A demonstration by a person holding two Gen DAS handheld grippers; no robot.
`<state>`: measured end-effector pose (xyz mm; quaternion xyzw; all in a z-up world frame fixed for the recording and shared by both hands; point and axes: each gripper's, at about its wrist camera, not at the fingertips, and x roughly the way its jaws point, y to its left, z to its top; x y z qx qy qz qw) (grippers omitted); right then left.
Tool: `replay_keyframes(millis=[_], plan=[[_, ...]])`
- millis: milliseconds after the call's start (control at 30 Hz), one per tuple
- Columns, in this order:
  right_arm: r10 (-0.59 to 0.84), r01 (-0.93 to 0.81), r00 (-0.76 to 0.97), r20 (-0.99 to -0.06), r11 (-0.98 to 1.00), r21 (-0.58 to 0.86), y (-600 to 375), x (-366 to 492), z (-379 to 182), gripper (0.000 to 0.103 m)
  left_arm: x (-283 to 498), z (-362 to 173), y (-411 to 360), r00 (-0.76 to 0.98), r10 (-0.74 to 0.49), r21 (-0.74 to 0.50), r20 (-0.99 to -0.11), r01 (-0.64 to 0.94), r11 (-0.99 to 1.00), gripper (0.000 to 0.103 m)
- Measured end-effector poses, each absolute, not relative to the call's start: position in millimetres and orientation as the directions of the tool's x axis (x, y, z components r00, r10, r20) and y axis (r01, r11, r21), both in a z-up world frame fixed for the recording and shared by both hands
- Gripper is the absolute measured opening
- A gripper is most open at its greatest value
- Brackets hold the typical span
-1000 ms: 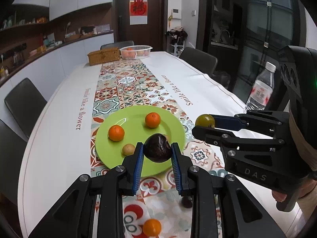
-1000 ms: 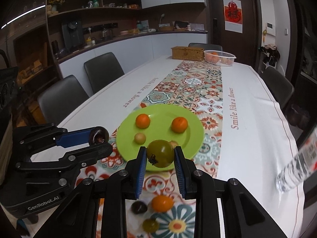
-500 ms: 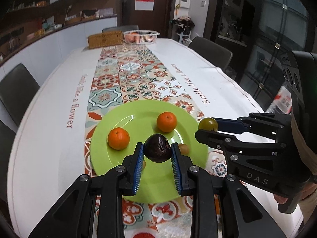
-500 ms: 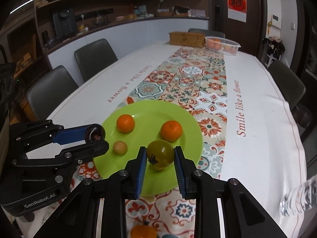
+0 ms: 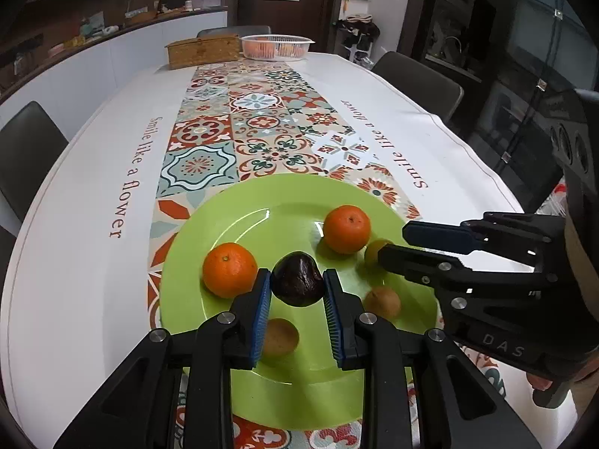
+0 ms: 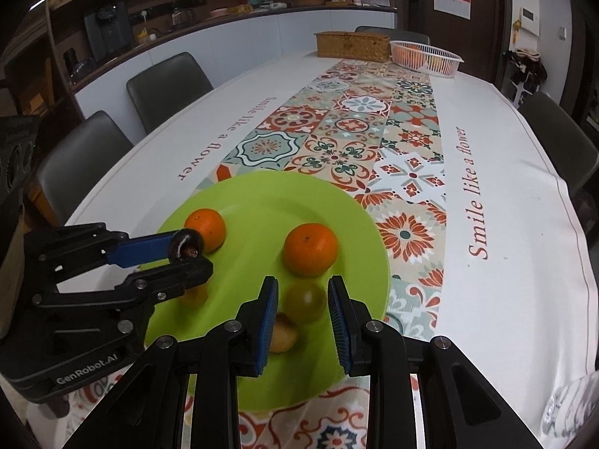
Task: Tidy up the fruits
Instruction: 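Carry the green tomato and dark plum onto the green plate and open both grippers, then withdraw both grippers from the plate toward the remaining fruits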
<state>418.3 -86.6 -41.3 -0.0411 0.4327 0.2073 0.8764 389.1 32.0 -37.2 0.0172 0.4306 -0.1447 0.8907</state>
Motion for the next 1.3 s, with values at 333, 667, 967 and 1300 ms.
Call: replay_keyframes(millis=[333,667,967,1300], plan=[[0.327,-0.387,0.574,-0.751,0.916,0.103,-90.0,408.5,-28.3,0.03,367.5,-20.5,40.4,0.637,-0.182,-0.043,-0.749,0.227,0.973,0.049],[0.338,-0.403,0.631,-0.698,0.912,0.076,-91.3,361.8,1.7,0.032,321.8,15.1,42.9,0.709,-0.132,0.004,-0.693,0.186,0.982,0.055],[0.343,-0.396,0.675,-0.653,0.916,0.073,-96.4,315.9,27.3,0.045,271.8,40.7,42.4,0.74,-0.121,0.006,-0.662,0.167,0.986,0.067],[0.327,-0.377,0.707,-0.627,0.924,0.057,-98.4,263.3,40.9,0.059,217.1,56.7,43.7,0.777,-0.097,0.026,-0.622,0.144,0.989,0.077]])
